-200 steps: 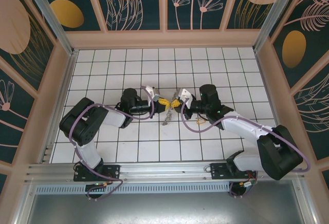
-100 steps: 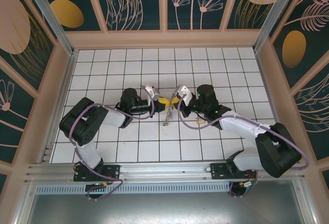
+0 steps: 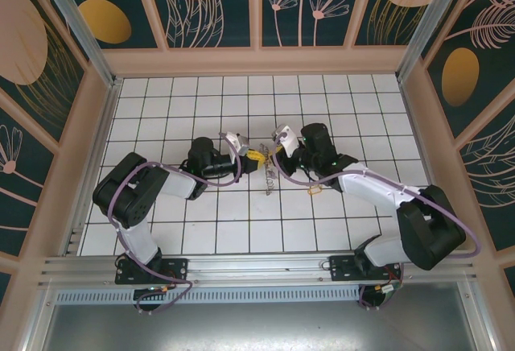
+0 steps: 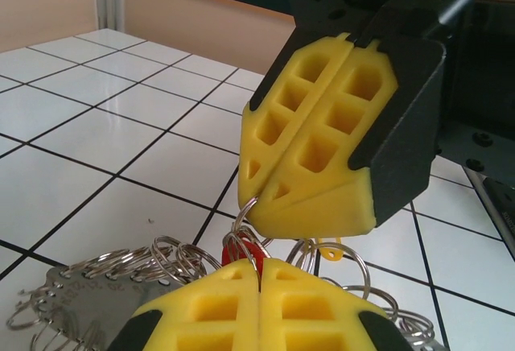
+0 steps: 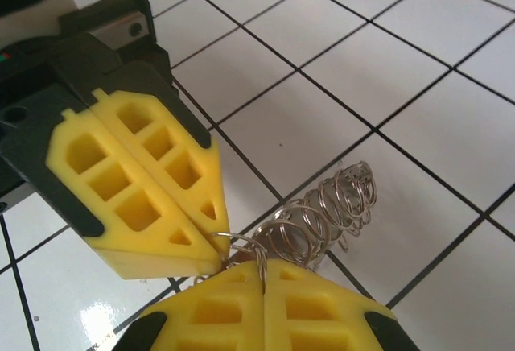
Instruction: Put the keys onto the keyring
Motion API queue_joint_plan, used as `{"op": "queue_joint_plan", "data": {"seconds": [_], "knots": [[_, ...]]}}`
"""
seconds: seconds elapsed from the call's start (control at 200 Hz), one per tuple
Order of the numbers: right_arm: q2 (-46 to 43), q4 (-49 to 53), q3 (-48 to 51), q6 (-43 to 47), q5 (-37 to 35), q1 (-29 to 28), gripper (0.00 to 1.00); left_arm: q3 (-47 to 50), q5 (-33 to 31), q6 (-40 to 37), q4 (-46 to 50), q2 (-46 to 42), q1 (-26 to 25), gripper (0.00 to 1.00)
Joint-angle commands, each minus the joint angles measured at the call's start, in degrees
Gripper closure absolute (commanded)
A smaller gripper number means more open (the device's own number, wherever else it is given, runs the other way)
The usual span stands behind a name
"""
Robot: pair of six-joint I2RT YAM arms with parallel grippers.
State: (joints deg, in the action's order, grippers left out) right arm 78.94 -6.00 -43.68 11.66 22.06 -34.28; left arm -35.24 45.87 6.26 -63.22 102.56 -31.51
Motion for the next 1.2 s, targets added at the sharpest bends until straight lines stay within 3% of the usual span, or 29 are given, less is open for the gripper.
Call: {"op": "queue_joint_plan", "data": {"seconds": [0.0,0.17,0.435,0.846,1.031,1.196], "knots": [[1.1,1.1,-3.11,-0.62,-2.98,-0.67,1.0,-1.21,5.21,-1.25,-2.43,0.46,-0.91,1.0],[3.89,5.83,-7.18,-3.98,-6.53,-0.13,1.0,-1.24,4.99,-1.18,-2.99,0.41,-0.86,1.0],[3.24,4.01,-3.87,-6.24,0.01,2.57,1.0,0.57,2.72,0.24,-7.23,0.66,-0.89,1.0],[1.96,6.5,-2.65,-3.91,3.67,5.25,0.89,0.76,2.27,0.26,-8.03,1.47,-0.89,1.0],[-0.63,6.43,-1.37,-2.32,4.96,7.1,0.76,1.01,2.73,-0.02,-7.38,1.32,-0.91,1.0],[-2.76,5.6,-0.01,-0.15,6.09,7.12,0.72,0.61,3.43,-0.37,-6.81,1.38,-0.92,1.0]]}}
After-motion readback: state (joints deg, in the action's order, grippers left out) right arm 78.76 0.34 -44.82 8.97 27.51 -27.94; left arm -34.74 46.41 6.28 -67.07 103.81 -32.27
